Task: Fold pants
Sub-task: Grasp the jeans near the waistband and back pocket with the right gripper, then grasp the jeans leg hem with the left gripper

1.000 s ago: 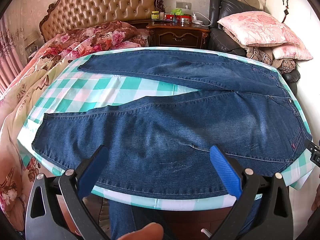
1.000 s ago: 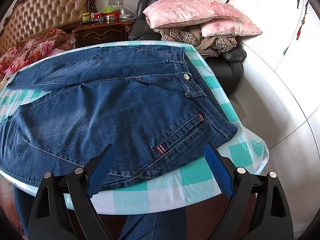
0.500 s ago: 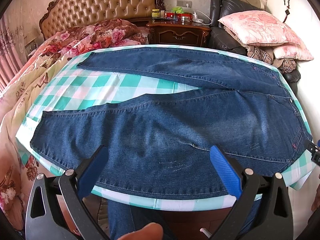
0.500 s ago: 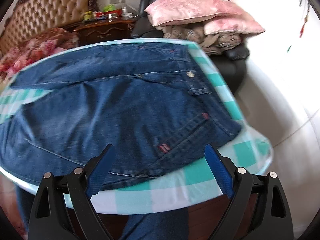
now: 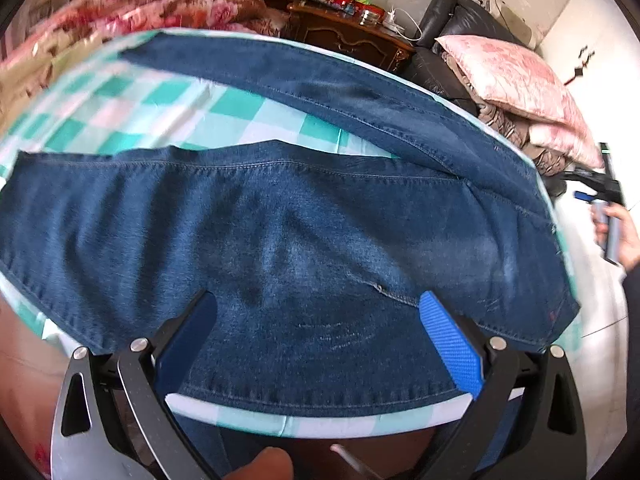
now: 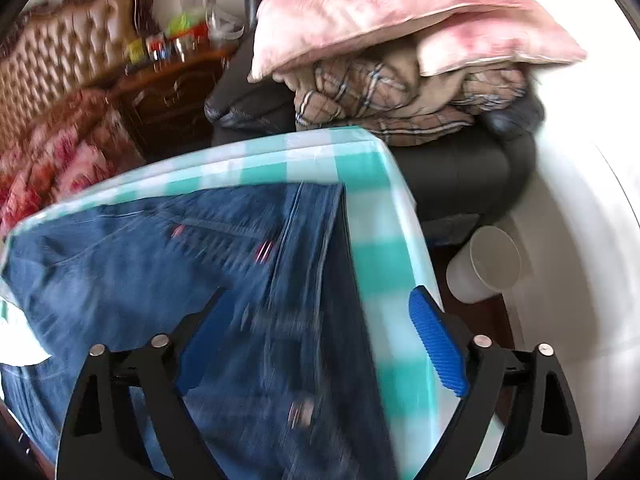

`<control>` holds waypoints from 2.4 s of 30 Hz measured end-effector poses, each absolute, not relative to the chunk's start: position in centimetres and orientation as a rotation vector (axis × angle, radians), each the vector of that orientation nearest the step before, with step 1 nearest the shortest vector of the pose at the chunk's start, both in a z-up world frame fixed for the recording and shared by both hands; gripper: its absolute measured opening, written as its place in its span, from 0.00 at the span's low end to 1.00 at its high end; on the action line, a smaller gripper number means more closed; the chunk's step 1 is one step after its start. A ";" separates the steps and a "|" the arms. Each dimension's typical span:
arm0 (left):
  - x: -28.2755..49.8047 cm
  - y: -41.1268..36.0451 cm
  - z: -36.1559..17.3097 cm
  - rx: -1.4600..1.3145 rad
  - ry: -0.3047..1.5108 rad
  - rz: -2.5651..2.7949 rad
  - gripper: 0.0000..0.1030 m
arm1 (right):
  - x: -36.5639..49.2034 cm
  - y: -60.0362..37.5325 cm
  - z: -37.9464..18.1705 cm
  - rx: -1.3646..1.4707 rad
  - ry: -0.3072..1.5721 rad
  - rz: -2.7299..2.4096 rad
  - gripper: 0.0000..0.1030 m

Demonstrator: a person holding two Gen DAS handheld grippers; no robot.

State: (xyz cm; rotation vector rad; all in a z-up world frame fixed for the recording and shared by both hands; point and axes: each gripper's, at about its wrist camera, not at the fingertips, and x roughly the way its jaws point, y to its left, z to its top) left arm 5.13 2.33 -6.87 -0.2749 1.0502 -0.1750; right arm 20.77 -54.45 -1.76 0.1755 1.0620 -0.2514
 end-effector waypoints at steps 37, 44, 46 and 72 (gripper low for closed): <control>52.3 18.2 -10.2 -0.865 1.226 0.021 0.56 | 8.3 -46.6 9.8 0.136 0.705 0.157 0.11; 55.3 18.1 -12.2 -0.876 1.286 0.126 0.44 | 4.8 -46.8 10.2 0.125 0.670 0.252 0.11; 55.8 18.1 -12.6 -0.892 1.301 0.147 0.44 | 3.5 -46.9 10.2 0.129 0.650 0.297 0.11; 7.0 26.8 -12.7 -1.132 1.020 0.042 0.03 | -5.7 -56.4 -3.7 0.527 0.926 0.077 0.08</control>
